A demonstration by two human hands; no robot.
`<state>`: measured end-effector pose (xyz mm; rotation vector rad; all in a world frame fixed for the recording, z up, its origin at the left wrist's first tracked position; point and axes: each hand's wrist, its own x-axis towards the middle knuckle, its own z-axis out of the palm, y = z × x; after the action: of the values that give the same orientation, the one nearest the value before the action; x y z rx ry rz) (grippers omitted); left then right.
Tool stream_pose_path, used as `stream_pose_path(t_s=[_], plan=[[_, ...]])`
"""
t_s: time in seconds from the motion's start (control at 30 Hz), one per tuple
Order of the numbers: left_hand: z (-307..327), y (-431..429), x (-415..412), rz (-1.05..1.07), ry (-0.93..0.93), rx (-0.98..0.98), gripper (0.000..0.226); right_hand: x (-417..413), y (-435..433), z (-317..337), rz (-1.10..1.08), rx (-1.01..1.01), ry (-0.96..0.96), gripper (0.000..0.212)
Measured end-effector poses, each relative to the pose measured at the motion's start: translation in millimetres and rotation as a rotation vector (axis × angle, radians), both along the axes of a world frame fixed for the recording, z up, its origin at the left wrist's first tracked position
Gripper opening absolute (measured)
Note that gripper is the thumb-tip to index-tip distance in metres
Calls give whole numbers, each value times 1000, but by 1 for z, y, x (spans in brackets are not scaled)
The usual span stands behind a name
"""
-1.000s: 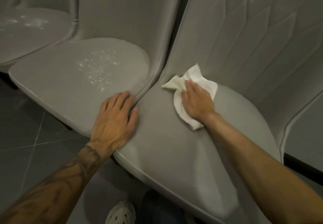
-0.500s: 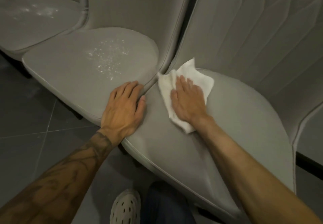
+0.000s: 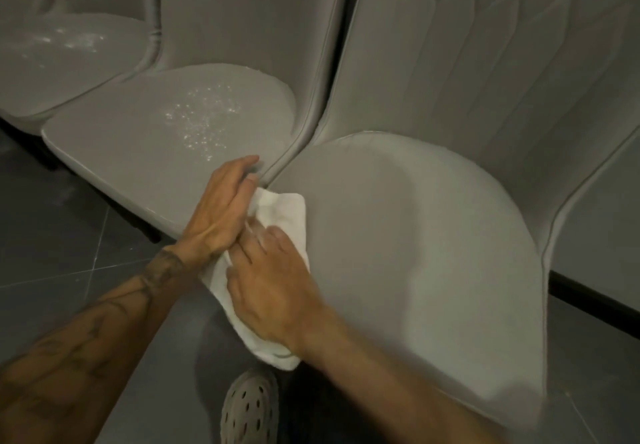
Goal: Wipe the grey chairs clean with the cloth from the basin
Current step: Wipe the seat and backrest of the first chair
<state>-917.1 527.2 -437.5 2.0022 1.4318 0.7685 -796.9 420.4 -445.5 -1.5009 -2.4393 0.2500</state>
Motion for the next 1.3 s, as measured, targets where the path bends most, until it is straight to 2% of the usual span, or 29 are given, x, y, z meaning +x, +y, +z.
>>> stream_pose_path(t_s=[0.13,0.23,0.33,0.5,0.6,0.63,0.7,0.77,0.83,0.9,0.97,1.07,1.17,1.23,1.3], plan=[[4,1,-1,-47,78,12,55,39,-3,6,-62,-61,37,58],[6,-3,6,-118,235,158,57,114,8,3,-293,-117,-90,59],[8,-1,19,-176,332,211,60,178,33,5,-577,-116,-86,55],[10,21,52,-292,384,172,72,189,126,11,-799,-118,4,48],[5,40,65,-344,379,179,71,177,163,14,-914,-104,14,46],[3,47,67,-362,376,193,69,165,167,16,-899,-85,-7,42],[2,59,71,-394,366,224,59,136,158,10,-690,-53,-46,38],[3,69,74,-398,359,270,44,132,147,3,-543,-48,3,40],[4,77,76,-397,362,314,37,161,151,5,-606,-68,26,41],[5,83,79,-390,358,341,34,191,156,7,-792,-87,-3,43],[7,89,83,-410,368,351,35,186,163,6,-905,-80,-19,43],[13,99,95,-404,311,329,41,152,169,-4,-789,25,42,38],[23,115,111,-353,253,331,47,162,160,-8,-620,4,61,46],[32,127,123,-307,248,411,47,186,154,-7,-654,20,58,49],[42,138,136,-277,235,476,47,205,149,-1,-806,109,151,47]])
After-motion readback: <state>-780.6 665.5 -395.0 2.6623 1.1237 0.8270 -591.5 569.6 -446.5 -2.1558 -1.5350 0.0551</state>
